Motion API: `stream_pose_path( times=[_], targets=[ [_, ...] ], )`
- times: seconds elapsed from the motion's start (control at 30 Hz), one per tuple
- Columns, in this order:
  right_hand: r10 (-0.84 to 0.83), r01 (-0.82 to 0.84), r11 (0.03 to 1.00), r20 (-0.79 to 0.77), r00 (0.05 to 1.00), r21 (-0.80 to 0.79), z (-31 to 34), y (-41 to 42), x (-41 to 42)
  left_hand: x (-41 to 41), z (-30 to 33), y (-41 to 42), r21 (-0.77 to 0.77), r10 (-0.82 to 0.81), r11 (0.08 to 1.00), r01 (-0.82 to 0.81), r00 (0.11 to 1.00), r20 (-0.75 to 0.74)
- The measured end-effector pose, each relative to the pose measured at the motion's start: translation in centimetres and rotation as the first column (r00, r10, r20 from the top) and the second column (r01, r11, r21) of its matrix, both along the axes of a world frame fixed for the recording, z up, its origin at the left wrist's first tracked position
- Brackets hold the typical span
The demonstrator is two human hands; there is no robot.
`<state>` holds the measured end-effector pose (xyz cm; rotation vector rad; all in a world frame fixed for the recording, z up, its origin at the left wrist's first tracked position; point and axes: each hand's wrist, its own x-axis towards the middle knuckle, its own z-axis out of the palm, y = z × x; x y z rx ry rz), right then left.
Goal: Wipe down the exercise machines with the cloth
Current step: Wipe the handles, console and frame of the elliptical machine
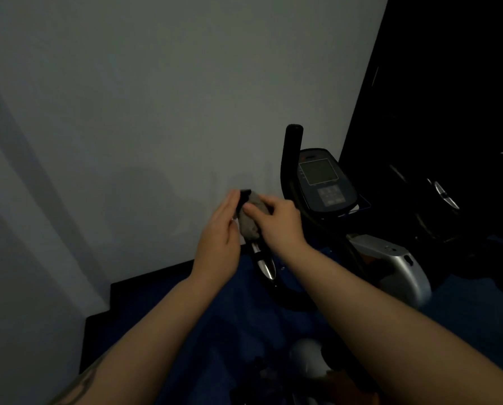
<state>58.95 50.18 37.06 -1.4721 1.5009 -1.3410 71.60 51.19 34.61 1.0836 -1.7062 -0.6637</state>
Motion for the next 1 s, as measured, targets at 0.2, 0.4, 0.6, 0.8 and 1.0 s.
stream_pose_path(
  times=[0.2, 0.4, 0.6, 0.8, 1.0],
  targets=[
    [0.207, -0.185, 0.972, -0.154, 0.966, 0.147, -1.8, 3.2, -2.6, -0.8, -0.8, 1.0, 0.013, -0.007, 1.0, 0.008, 0.999, -0.048],
    [0.23, -0.214, 0.972, -0.222, 0.947, 0.093, -2.0, 4.8, -3.3, -2.5, -1.9, 2.6, 0.048, 0.003, 0.999, -0.001, 0.999, -0.051],
    [0.56, -0.43, 0.823, -0.659, 0.502, 0.372, -0.7, 6.9, -10.3, -4.3, -3.0, 4.3, 0.048, 0.044, 0.998, -0.045, 0.999, 0.01],
    [0.563, -0.465, 0.812, -0.681, 0.468, 0.352, -1.3, 6.9, -10.5, -5.8, -4.4, 6.2, 0.018, 0.105, 0.994, -0.107, 0.99, 0.092],
    [0.541, -0.417, 0.826, -0.745, 0.391, 0.381, 0.0, 6.4, -13.7, -5.5, -4.2, 8.1, 0.074, 0.113, 0.99, -0.121, 0.988, 0.107]
  ],
)
